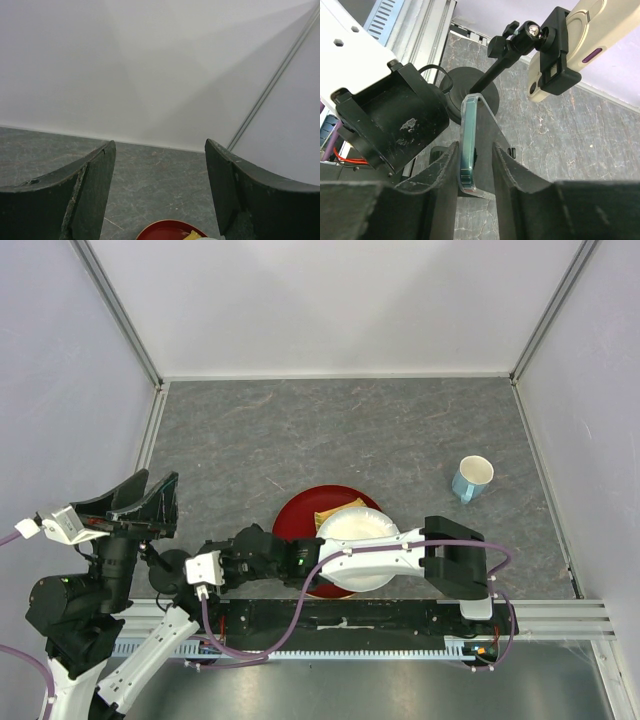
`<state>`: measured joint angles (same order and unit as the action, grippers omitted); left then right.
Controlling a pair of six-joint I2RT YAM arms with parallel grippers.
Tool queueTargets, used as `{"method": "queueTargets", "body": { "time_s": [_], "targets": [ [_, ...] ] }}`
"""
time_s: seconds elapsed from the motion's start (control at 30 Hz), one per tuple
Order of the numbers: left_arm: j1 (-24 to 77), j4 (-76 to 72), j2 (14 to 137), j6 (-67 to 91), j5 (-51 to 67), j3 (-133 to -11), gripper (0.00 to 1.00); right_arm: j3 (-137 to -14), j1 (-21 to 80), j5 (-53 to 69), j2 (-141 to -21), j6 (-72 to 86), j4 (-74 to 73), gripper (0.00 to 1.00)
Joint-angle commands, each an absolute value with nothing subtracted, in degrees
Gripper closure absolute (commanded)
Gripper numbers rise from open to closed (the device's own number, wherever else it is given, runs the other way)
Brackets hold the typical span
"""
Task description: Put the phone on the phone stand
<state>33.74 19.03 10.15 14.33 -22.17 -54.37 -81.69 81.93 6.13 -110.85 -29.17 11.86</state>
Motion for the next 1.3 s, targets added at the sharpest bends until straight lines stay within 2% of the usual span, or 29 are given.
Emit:
{"method": "queueTargets", "body": {
  "time_s": [0.0,0.47,0.53,0.7,0.8,0.9,0.97,1.0,1.1,1.27],
  "targets": [
    [33.66,18.98,9.76,15.73,-22.15,-54.58,0.22,-81.12,82.26,5.71,-109.16,-27.69,13.53,0.60],
    [33.58,19.16,9.58,15.91,-22.06,-54.23,0.21,-79.90,83.50,-1.75,-104.51,-26.54,12.31,0.25],
    [33.66,19.16,9.58,15.82,-22.15,-54.23,0.21,-78.84,83.58,-5.61,-101.44,-26.98,11.08,0.21],
    [33.66,20.30,10.28,14.68,-22.24,-55.37,0.21,-71.47,83.58,-19.75,-90.65,-28.74,4.40,0.19],
    [33.66,21.70,11.69,14.50,-21.97,-56.34,0.19,-64.27,83.15,-33.36,-84.40,-27.43,3.17,0.12],
    [33.66,23.55,13.36,15.37,-20.92,-56.95,0.19,-58.55,79.38,-47.34,-79.56,-17.79,0.01,0.05],
    [33.66,23.82,13.97,15.99,-19.78,-56.78,0.19,-56.96,73.32,-51.75,-77.01,-8.75,-10.13,0.04],
    [33.66,23.91,14.58,16.61,-19.51,-56.69,0.19,-56.43,71.04,-51.59,-73.51,-0.52,-13.24,0.04],
    [33.66,24.26,15.46,18.27,-17.85,-56.69,0.19,-52.30,64.08,-48.52,-62.72,10.33,-18.71,0.02],
    [33.66,24.43,16.43,21.53,-14.42,-57.21,0.18,-53.85,62.93,-52.11,-46.69,16.25,-25.03,0.02]
  ]
}}
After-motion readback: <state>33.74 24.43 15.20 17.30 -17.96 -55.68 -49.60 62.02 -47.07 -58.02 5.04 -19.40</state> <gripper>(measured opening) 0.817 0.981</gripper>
